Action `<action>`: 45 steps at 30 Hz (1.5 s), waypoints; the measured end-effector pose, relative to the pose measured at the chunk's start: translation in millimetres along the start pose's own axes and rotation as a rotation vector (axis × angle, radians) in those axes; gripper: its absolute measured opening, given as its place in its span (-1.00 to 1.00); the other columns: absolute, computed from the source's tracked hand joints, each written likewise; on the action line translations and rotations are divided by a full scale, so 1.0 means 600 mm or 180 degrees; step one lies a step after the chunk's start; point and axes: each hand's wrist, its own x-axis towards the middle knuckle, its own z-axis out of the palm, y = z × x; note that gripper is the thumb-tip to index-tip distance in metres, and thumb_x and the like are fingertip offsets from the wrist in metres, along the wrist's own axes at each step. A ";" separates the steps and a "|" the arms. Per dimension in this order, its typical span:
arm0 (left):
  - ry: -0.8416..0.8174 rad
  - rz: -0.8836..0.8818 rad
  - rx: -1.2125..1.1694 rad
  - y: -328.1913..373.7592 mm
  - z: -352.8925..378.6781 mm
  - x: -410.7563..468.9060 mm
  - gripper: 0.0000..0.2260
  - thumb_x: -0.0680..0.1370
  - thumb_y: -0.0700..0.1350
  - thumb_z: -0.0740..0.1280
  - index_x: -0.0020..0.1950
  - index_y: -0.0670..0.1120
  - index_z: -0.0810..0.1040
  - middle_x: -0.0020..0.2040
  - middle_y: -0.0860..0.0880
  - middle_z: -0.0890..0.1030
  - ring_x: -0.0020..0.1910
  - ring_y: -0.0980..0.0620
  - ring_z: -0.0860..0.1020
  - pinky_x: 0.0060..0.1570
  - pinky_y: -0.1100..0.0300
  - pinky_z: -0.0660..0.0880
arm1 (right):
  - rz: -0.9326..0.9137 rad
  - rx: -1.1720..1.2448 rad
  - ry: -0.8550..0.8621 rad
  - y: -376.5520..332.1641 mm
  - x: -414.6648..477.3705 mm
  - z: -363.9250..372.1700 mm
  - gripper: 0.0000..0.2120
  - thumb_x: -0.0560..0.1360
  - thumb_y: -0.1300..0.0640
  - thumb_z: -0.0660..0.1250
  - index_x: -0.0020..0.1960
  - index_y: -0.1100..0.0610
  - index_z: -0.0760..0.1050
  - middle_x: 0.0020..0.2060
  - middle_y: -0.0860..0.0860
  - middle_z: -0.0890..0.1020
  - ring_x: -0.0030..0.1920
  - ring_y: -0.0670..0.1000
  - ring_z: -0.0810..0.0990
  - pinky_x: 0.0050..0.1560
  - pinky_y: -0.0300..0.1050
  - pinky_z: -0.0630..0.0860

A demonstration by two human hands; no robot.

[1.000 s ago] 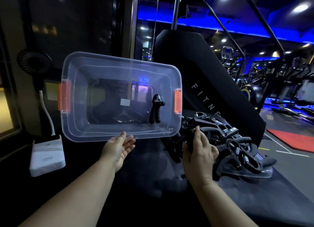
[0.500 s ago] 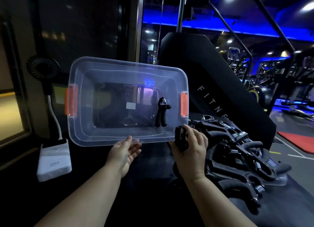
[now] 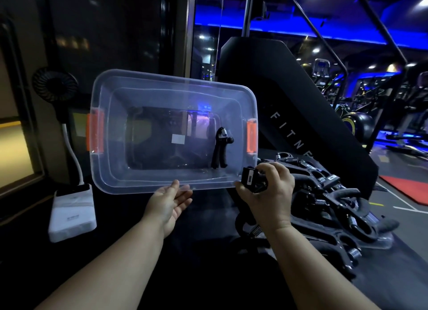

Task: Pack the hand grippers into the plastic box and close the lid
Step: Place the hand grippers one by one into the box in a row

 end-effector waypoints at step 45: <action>0.0318 0.0103 0.0032 0.002 0.010 -0.012 -0.88 0.59 -0.10 0.26 -0.01 -0.15 0.45 -0.11 -0.12 0.63 -0.19 0.01 0.61 -0.26 0.18 0.54 | 0.0751 -0.0929 -0.2826 -0.044 -0.013 -0.017 -0.83 0.46 0.03 0.17 -0.08 0.00 0.17 -0.33 -0.03 0.48 -0.33 0.01 0.46 -0.39 -0.09 0.28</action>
